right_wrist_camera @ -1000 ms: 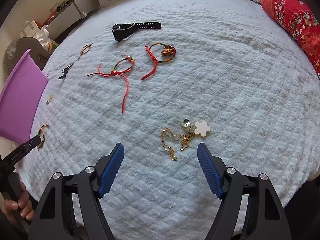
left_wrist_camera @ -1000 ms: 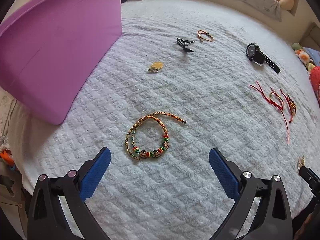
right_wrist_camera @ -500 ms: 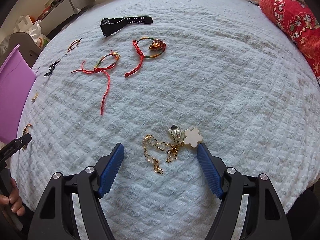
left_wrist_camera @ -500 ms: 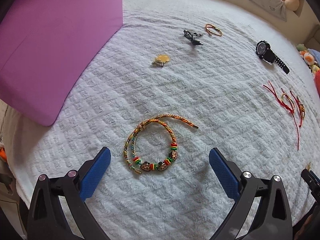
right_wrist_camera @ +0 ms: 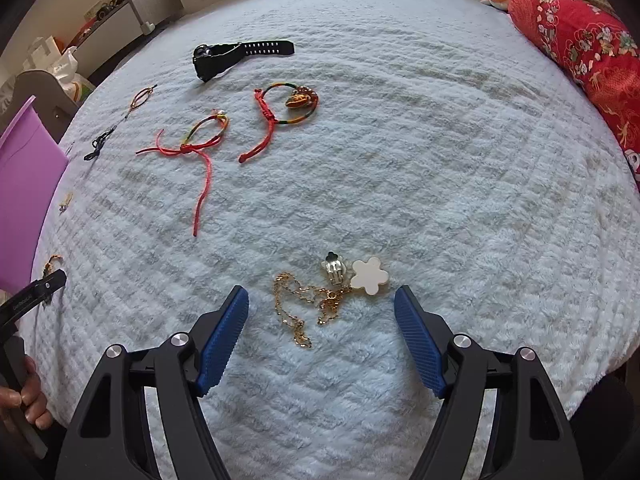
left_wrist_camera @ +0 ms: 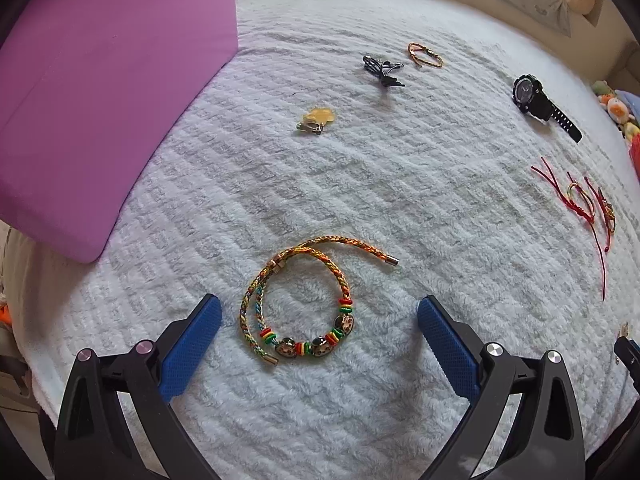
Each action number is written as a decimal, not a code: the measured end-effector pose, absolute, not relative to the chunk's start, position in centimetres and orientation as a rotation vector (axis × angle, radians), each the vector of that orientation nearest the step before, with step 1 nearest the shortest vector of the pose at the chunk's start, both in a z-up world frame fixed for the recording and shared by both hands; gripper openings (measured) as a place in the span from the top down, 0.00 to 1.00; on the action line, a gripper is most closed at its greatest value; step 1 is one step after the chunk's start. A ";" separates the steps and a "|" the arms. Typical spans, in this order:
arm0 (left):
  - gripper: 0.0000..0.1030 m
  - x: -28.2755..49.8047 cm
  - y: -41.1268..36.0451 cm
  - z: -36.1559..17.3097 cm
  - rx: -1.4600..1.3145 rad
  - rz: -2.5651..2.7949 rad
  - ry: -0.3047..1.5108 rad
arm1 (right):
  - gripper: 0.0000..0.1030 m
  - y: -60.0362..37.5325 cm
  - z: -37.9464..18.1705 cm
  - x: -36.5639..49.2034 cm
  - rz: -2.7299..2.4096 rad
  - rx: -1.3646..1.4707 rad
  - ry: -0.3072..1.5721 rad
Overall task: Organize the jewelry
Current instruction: 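Grasp the braided bead bracelet with the left tool while the right tool grasps the gold flower chain, then carry the braided bracelet and gold chain over the pink tub with both tools, then open both tools to drop the bracelet and chain into the tub, then move both tools away from the tub back toward the bed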
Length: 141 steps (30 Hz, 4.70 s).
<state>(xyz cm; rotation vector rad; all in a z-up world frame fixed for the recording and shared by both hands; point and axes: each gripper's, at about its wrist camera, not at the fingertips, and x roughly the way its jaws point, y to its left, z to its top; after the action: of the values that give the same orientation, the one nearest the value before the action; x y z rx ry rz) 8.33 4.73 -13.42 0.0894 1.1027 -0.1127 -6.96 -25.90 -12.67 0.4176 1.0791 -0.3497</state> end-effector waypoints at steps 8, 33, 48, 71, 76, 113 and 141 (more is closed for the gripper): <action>0.05 8.5 4.1 -14.2 0.120 -0.102 1.085 | 0.30 -25.5 -13.3 -6.5 -0.364 0.358 1.081; 0.91 6.9 3.4 -12.8 0.150 -0.141 1.034 | 0.85 -23.9 -12.0 -6.9 -0.319 0.312 1.048; 0.91 5.7 5.6 -8.8 0.034 -0.230 1.005 | 0.85 -22.5 -8.7 -7.6 -0.262 0.343 0.993; 0.91 5.4 9.9 5.8 -0.001 -0.285 0.775 | 0.85 -13.1 5.6 0.2 -0.021 0.227 0.770; 0.91 6.3 12.6 8.8 -0.001 -0.259 0.725 | 0.85 -9.6 8.9 3.3 0.067 0.210 0.725; 0.91 15.3 30.5 7.2 -0.073 0.028 0.793 | 0.85 18.5 13.7 22.3 0.532 0.070 0.793; 0.09 15.8 29.7 6.6 -0.005 0.165 0.844 | 0.30 14.0 9.9 23.4 0.361 0.056 0.921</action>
<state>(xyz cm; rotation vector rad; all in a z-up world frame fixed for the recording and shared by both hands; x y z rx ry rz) 15.83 29.75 6.61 -0.0051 0.8438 0.1647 23.44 14.03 9.90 0.0556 0.9208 0.3606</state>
